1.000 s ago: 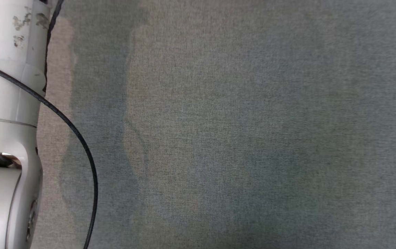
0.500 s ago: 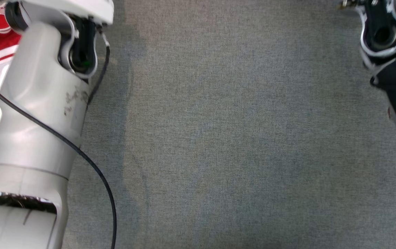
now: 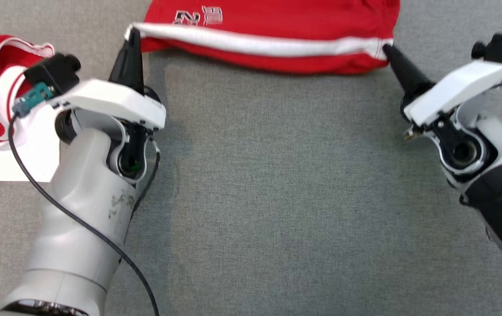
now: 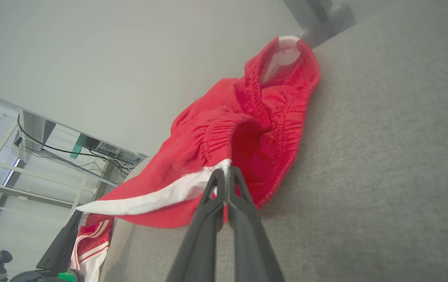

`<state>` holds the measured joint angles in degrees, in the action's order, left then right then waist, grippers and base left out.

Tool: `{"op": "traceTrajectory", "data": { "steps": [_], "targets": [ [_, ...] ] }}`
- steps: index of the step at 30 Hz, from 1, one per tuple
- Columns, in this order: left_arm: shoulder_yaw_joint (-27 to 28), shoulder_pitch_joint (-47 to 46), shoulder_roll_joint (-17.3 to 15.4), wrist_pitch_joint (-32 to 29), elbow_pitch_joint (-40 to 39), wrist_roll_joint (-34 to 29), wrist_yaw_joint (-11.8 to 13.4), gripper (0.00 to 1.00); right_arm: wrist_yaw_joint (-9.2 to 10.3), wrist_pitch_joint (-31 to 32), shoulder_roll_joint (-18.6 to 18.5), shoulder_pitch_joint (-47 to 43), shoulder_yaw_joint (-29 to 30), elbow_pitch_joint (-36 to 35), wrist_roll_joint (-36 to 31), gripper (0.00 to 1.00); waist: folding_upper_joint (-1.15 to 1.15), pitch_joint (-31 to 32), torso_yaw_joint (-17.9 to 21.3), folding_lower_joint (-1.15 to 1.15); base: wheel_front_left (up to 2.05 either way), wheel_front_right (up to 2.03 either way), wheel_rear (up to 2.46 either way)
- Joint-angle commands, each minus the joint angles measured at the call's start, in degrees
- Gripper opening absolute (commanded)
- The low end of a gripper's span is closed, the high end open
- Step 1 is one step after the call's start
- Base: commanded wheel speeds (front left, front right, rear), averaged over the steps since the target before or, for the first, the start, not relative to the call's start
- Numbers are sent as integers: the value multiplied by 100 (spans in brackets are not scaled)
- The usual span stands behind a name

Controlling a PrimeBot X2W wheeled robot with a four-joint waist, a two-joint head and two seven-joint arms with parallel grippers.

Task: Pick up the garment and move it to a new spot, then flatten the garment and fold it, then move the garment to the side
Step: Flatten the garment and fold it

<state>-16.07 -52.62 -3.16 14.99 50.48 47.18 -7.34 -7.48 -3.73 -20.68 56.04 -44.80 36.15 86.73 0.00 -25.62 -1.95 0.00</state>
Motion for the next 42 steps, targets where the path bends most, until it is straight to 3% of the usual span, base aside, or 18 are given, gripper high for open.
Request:
{"op": "traceTrajectory", "data": {
  "steps": [1, 14, 22, 32, 42],
  "targets": [
    [-38, 150, -21, 24, -7, 57, -21, 0, -3, 85, -84, -189, -41, -96, 99, 0, 0, 199, 25, 0, 0, 0, 0],
    [-258, 1350, -137, 24, -298, -84, -20, 0, -3, 421, -190, -1208, -323, -317, 359, 0, 0, 994, 85, 0, 0, 0, 0],
    [-300, 2156, -235, 25, -565, -586, -20, 0, -3, 578, -297, -1846, -438, -384, 482, 0, 0, 1429, 90, 0, 0, 0, 0],
    [-75, 3019, -211, 25, -947, -1268, -21, 0, -3, 793, -486, -2539, -551, -683, 499, 0, 0, 1821, 108, 0, 0, 0, 0],
    [523, 3940, -179, 25, -1478, -1951, -14, 0, -3, 954, -731, -3178, -784, -1240, 358, 0, 0, 2228, 174, 0, 0, 0, 0]
  ]
}}
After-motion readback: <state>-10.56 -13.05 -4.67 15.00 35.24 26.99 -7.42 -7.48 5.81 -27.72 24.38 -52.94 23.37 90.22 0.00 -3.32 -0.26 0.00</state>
